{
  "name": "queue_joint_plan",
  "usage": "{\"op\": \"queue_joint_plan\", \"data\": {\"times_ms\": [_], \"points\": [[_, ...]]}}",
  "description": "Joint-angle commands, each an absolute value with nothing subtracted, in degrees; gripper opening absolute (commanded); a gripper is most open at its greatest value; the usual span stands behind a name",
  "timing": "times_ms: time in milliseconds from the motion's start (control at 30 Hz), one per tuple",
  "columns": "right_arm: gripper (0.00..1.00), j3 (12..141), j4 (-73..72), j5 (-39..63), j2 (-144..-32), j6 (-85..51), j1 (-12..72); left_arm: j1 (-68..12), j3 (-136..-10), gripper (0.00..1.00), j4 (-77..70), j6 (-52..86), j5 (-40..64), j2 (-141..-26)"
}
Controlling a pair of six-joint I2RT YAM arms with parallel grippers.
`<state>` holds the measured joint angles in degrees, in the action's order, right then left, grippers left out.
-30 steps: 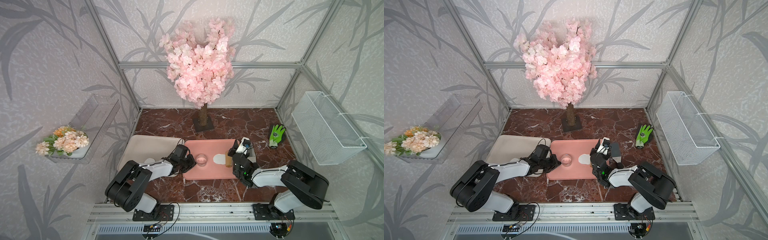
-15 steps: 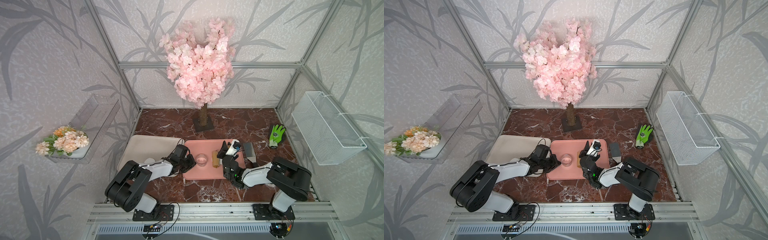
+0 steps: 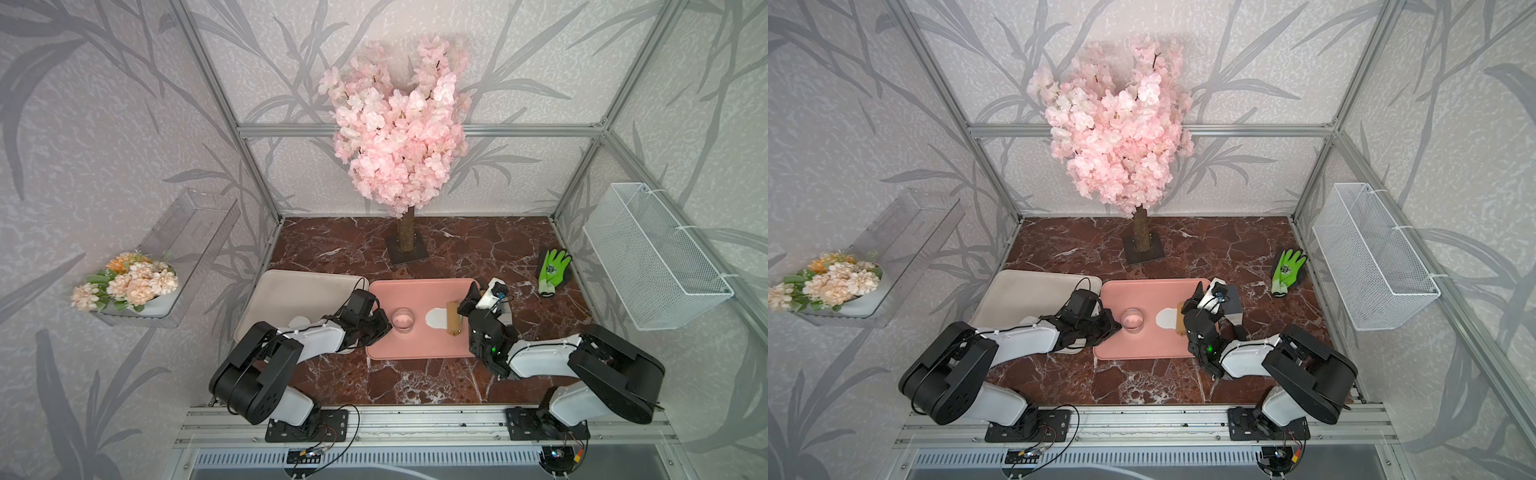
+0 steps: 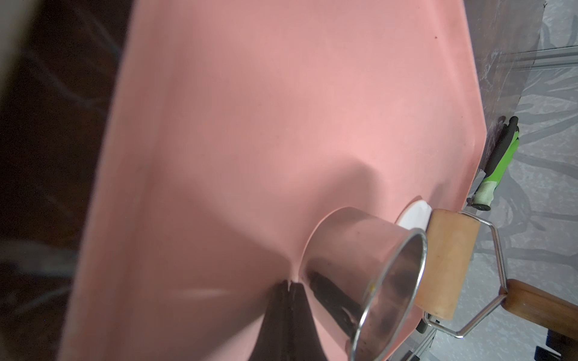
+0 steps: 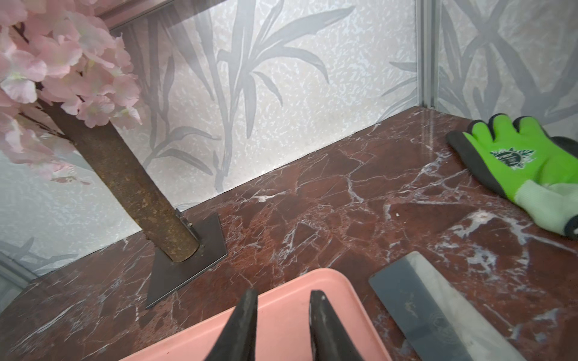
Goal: Roll out the dumpling wrappers from the dough
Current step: Flatten out the dough on the work surface, then place the rolling pin on the work surface.
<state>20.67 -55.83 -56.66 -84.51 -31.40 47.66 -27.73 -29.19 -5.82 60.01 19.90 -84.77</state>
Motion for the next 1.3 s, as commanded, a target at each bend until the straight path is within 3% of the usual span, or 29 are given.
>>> {"op": "queue_joint_plan", "data": {"times_ms": [0, 333, 667, 867, 1267], "points": [[0.00, 16.7, -35.2, -58.4, -85.9, -25.4, 46.3, -27.2, -25.4, 0.00, 7.6, 58.7, 14.6, -87.5], [0.00, 19.8, -32.1, -59.7, -80.6, -22.2, 45.8, -27.1, -25.7, 0.00, 8.2, 58.6, 14.2, -87.0], [0.00, 28.2, -36.1, -47.5, -74.1, -13.4, 44.1, -27.2, -26.9, 0.00, 9.3, 58.4, 14.3, -85.0], [0.00, 29.1, -39.7, -40.6, -75.6, -14.4, 38.8, -27.1, -27.3, 0.00, 10.1, 58.4, 14.1, -83.4], [0.00, 29.0, -50.9, -20.6, -81.0, -28.7, 23.0, -27.2, -27.2, 0.00, 10.6, 58.5, 13.8, -83.0]]}}
